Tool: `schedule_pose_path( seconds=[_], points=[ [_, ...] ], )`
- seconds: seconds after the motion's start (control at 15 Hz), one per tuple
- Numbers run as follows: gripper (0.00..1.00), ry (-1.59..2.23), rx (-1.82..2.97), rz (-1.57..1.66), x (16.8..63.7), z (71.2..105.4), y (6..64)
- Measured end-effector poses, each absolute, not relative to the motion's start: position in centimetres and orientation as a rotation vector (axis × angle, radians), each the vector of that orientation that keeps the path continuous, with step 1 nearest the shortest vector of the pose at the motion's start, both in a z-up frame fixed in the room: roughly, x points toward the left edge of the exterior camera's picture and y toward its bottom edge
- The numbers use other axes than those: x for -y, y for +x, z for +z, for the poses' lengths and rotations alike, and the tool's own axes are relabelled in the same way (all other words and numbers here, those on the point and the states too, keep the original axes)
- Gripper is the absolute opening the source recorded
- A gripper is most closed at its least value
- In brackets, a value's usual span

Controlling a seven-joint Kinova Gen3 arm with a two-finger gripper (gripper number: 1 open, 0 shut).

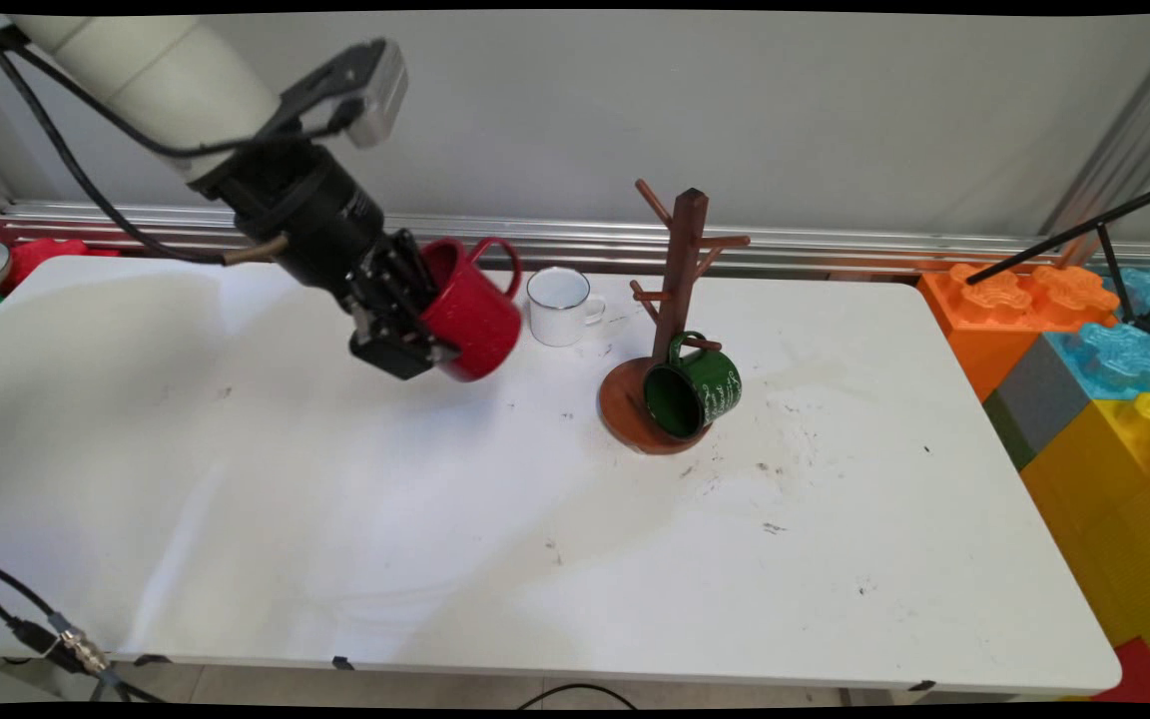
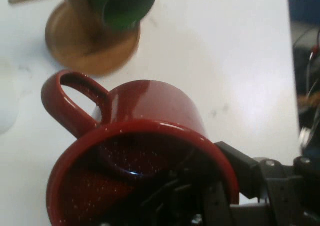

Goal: Place the picked object on the table

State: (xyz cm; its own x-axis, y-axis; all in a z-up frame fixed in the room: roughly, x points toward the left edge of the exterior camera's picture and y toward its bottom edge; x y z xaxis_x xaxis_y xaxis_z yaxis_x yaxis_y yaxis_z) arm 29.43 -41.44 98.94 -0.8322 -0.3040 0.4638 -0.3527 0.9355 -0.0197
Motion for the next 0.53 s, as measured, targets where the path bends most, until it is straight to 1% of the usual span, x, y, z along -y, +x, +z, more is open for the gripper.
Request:
schedule_pose_path(
  seconds=[0.53],
  points=[
    [0.00,0.313,2.814,0.196,44.9,94.0,30.6]
  ],
)
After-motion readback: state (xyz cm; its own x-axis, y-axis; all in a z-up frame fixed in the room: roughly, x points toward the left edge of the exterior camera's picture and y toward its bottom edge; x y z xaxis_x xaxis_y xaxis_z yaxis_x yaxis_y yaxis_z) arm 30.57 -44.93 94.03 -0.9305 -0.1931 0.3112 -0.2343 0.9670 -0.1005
